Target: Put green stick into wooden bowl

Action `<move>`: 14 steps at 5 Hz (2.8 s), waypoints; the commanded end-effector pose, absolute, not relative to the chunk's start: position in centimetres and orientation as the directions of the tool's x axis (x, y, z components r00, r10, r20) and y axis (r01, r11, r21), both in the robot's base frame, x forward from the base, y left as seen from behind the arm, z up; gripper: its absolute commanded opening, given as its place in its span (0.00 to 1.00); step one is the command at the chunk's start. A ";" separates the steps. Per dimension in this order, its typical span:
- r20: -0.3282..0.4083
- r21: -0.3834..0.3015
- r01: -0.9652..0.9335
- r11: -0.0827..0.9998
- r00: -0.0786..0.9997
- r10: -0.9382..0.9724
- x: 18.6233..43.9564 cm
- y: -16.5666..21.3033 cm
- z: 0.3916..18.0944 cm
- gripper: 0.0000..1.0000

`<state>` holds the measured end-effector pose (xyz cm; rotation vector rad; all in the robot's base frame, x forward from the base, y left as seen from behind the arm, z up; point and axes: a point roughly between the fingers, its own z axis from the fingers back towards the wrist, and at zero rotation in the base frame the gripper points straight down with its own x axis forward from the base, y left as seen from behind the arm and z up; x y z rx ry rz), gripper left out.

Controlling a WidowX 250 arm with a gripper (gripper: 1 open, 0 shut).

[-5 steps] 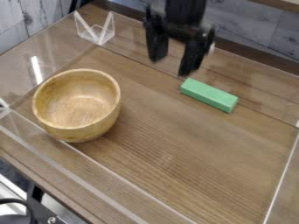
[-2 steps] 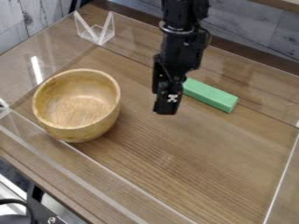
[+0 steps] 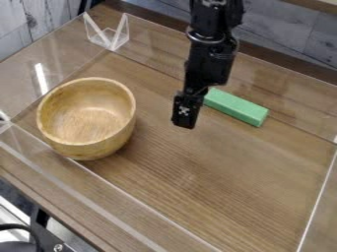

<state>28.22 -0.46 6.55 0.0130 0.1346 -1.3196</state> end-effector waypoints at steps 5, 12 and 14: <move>-0.129 0.009 0.926 -0.378 -0.374 -0.918 30.7 -1.3 6.2 1.00; -0.109 0.067 0.859 -0.507 -0.499 -0.860 33.3 -1.8 6.0 1.00; -0.100 0.081 0.865 -0.496 -0.488 -0.867 34.0 -2.0 5.8 1.00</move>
